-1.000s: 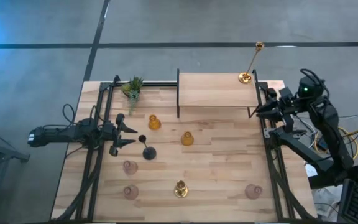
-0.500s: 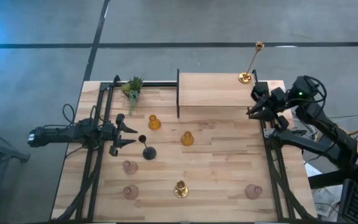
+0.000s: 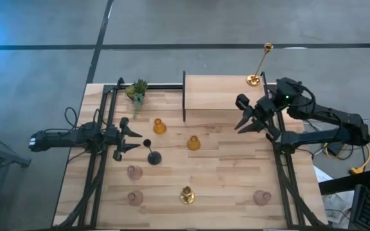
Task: Pick & Place candle stick holders
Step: Put the bottom right pink candle holder on the shelf
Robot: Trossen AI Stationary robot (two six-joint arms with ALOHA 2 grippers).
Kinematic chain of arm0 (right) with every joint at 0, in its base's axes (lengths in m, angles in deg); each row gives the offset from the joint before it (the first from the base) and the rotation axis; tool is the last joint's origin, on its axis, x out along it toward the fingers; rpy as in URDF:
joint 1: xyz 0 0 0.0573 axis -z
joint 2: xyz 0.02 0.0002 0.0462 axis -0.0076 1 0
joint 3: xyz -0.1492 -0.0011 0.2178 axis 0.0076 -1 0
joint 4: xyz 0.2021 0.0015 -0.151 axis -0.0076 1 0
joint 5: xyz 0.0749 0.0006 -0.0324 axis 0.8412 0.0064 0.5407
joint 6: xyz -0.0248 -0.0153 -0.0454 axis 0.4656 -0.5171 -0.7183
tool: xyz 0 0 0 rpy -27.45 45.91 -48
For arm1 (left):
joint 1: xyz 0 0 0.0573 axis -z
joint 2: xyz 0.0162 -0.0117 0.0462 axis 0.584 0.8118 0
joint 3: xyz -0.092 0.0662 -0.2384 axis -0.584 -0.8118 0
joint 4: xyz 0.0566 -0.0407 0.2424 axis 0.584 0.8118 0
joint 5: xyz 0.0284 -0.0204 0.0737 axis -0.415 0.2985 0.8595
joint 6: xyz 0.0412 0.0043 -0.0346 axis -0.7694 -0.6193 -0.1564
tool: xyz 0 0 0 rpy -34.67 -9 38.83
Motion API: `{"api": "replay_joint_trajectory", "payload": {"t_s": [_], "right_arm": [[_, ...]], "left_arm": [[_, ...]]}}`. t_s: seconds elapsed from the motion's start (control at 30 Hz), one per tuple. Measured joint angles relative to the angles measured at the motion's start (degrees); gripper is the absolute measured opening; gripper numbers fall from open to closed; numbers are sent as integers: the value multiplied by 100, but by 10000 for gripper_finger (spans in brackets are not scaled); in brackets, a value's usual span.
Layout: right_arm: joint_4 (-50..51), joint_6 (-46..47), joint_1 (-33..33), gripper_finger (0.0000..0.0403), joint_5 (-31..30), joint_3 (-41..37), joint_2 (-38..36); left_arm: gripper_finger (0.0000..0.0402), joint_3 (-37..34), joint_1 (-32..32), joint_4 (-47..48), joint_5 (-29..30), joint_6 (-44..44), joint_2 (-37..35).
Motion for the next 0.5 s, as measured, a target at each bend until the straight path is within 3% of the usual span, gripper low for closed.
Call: {"api": "replay_joint_trajectory", "payload": {"t_s": [0.5], "right_arm": [[1952,-1060,-1371,22,-1964,1076,1141]], "left_arm": [[188,2,0,0,-2,0,2]]}}
